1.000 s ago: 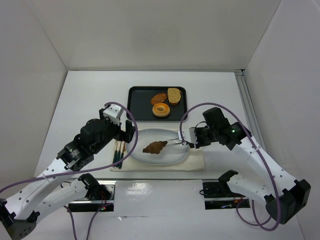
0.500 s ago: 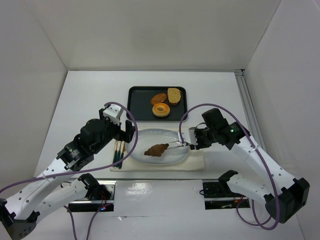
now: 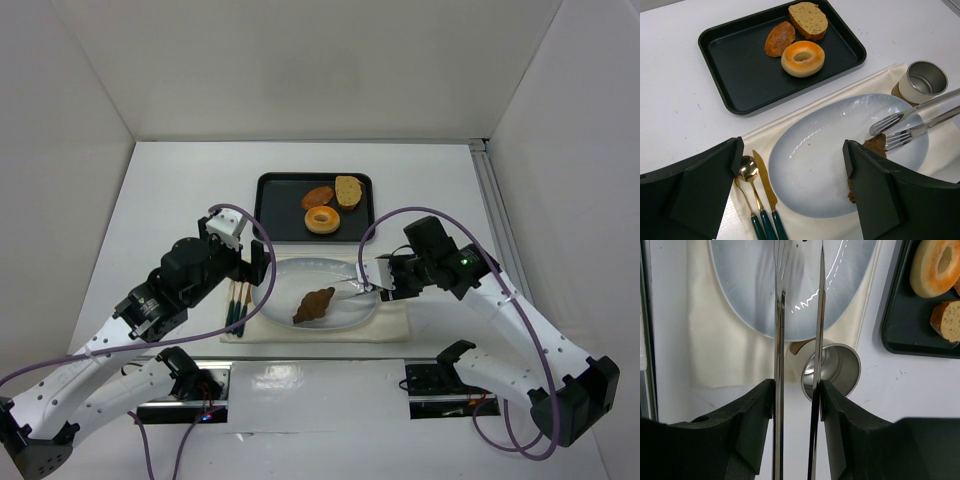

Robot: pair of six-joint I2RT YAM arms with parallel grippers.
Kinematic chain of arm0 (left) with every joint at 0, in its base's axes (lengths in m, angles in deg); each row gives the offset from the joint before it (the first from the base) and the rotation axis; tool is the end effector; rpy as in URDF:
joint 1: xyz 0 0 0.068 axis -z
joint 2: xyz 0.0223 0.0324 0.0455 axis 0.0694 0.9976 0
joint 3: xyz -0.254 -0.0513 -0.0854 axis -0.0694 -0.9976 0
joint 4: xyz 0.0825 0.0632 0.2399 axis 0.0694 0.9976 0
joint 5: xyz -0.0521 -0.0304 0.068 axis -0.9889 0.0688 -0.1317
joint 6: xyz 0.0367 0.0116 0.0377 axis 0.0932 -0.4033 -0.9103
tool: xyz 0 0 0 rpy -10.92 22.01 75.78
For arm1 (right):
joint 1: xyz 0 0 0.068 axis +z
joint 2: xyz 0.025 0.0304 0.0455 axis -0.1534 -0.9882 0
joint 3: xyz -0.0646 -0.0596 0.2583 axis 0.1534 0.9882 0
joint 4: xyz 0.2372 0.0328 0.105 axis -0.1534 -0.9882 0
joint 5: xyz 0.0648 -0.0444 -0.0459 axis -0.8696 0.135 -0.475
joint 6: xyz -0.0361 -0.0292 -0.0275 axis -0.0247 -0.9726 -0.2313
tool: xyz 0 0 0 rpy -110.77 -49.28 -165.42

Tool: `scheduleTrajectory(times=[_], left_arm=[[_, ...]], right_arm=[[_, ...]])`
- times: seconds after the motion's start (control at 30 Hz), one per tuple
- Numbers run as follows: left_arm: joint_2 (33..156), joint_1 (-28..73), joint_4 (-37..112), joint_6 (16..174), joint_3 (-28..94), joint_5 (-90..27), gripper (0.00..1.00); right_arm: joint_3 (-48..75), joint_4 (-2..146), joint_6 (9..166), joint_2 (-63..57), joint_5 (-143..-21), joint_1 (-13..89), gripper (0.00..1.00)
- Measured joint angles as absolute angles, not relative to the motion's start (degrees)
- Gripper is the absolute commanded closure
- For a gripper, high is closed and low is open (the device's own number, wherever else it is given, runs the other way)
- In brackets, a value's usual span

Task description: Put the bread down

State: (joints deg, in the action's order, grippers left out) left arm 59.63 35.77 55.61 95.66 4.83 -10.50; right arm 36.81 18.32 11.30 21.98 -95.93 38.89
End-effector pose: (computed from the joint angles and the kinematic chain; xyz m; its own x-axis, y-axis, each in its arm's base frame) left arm 0.1333 -0.1007 0.3364 -0.2636 -0.0489 -0.9634 0.4107 0.8980 -0.1580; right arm 0.1475 0.1002 0.2842 0.3282 -0.8166 -0.4748 -0.9123 -0.1437 -0.3834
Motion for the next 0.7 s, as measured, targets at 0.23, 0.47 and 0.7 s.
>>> scheduleTrajectory(times=[0.23,0.47,0.7], left_arm=[[59.63,35.77,55.61,95.66,4.83,-10.5,0.0],[59.61,35.77,55.61,95.68,4.83,-10.5,0.0],[58.95,35.77,55.61,95.66,4.83,-10.5,0.0]], right_arm=[[36.81,18.34,11.32,24.08,-96.17,37.16,0.49],[35.57,18.43,11.8,27.97,-96.59,34.26,0.49],[34.96,24.53,18.4,30.88,-95.23,31.66,0.51]])
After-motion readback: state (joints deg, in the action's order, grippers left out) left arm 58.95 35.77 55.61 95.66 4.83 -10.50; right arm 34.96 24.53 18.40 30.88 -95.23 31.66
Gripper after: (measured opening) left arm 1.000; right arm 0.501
